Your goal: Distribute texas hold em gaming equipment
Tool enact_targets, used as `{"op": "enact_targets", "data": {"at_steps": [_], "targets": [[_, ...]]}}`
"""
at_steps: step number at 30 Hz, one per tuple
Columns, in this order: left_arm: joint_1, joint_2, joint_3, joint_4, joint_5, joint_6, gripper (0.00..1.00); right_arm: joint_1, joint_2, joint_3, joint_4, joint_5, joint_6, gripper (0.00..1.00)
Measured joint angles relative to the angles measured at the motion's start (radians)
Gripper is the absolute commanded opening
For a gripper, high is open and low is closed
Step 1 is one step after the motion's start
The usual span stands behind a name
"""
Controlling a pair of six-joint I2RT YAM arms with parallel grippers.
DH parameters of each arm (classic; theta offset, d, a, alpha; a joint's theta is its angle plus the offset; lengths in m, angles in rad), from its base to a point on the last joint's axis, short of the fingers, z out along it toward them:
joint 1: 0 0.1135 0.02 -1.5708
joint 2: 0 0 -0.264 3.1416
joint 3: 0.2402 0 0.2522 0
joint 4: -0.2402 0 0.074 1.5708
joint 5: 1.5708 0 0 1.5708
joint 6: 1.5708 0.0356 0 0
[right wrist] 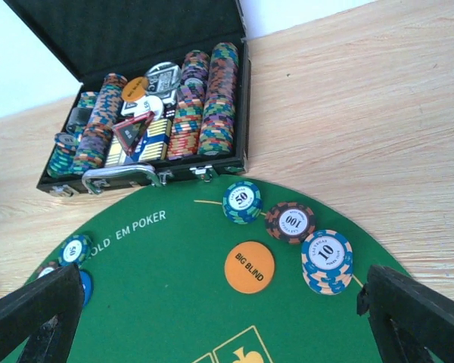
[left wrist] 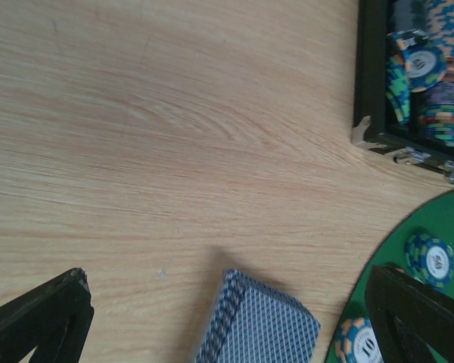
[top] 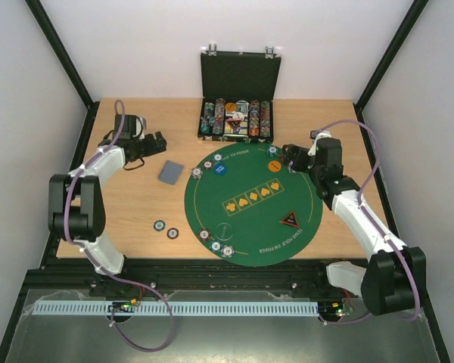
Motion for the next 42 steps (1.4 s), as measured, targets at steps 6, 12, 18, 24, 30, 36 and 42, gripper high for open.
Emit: {"op": "enact_targets", "data": {"at_steps": [6,12,18,24,30,36,42], "targets": [[0.014,0.208,0.109,-0.011,0.067,-0.019,1.00,0.000,-0.064,-0.034,0.024,-0.008,0.038,0.99],[0.013,0.346,0.176,-0.041,0.113,-0.006,0.99,0.000,-0.076,-0.034,0.027,-0.036,0.045,0.99],[0.004,0.369,0.205,-0.058,0.165,0.026,0.99,0.000,-0.051,-0.033,0.027,-0.078,0.042,0.99],[-0.017,0.384,0.224,-0.072,0.195,0.068,0.99,0.000,-0.026,-0.033,0.026,-0.104,0.037,0.99],[-0.061,0.378,0.218,-0.086,0.204,0.105,0.99,0.000,-0.024,-0.033,0.026,-0.113,0.032,0.99],[-0.090,0.340,0.167,-0.100,0.222,0.141,0.99,0.000,-0.011,-0.033,0.026,-0.125,0.029,0.99],[-0.108,0.321,0.147,-0.125,0.227,0.177,0.99,0.000,0.010,-0.033,0.026,-0.137,0.028,0.99]]}}
